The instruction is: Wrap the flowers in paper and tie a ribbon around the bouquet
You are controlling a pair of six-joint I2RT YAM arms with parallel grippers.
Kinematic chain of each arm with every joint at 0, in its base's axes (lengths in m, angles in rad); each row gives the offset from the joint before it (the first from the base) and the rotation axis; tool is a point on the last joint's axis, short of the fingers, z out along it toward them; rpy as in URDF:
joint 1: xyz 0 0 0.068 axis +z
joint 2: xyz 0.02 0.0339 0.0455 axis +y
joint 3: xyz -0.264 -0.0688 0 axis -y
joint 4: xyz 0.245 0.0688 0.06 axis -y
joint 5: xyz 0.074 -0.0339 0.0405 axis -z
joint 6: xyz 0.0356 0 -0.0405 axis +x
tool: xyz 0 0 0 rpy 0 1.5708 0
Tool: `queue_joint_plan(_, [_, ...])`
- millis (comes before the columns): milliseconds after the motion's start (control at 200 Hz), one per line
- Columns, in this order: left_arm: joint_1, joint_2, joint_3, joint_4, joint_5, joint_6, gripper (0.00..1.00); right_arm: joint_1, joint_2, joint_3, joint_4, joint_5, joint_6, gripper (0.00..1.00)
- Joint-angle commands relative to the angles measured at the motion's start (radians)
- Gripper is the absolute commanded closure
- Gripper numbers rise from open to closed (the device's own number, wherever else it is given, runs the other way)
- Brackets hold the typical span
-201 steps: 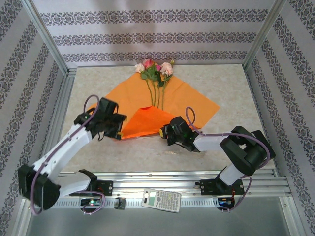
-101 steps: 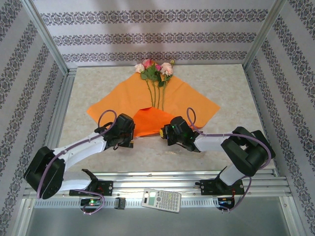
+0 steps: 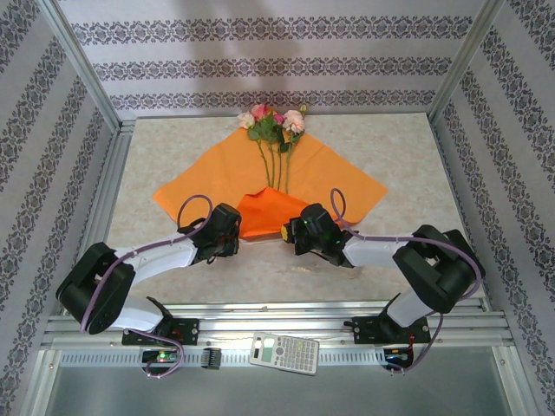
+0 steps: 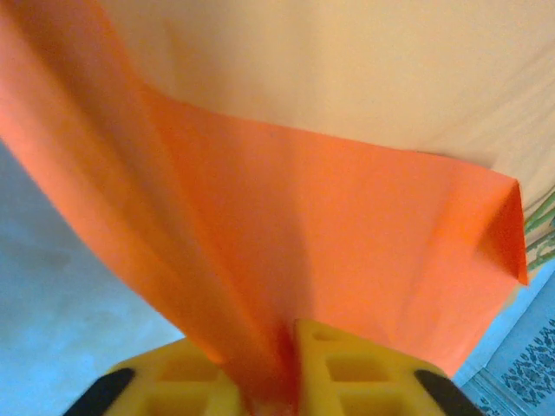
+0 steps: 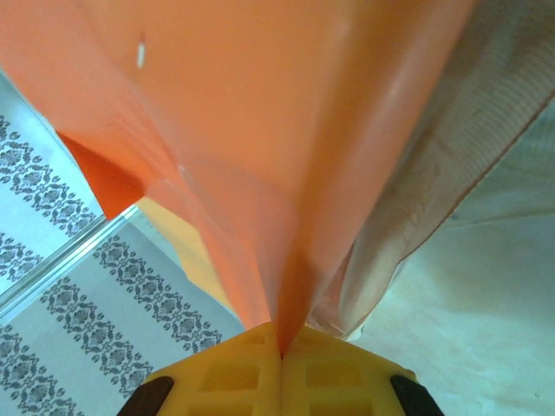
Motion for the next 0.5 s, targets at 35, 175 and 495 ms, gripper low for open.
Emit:
queue_joint_plan(35, [-0.011, 0.005, -0.023, 0.054, -0.028, -0.069, 0.98, -0.018, -0.042, 0.019, -0.04, -0.009, 0.007, 1.0])
queue_joint_plan(175, [-0.011, -0.003, -0.032, 0.091, -0.022, -0.053, 1.0, -0.023, -0.057, 0.015, -0.048, -0.015, -0.024, 0.89])
queue_joint_plan(495, [-0.011, -0.013, -0.02, 0.118, 0.012, -0.017, 1.0, 0.067, 0.0, 0.065, -0.015, -0.032, -0.087, 0.41])
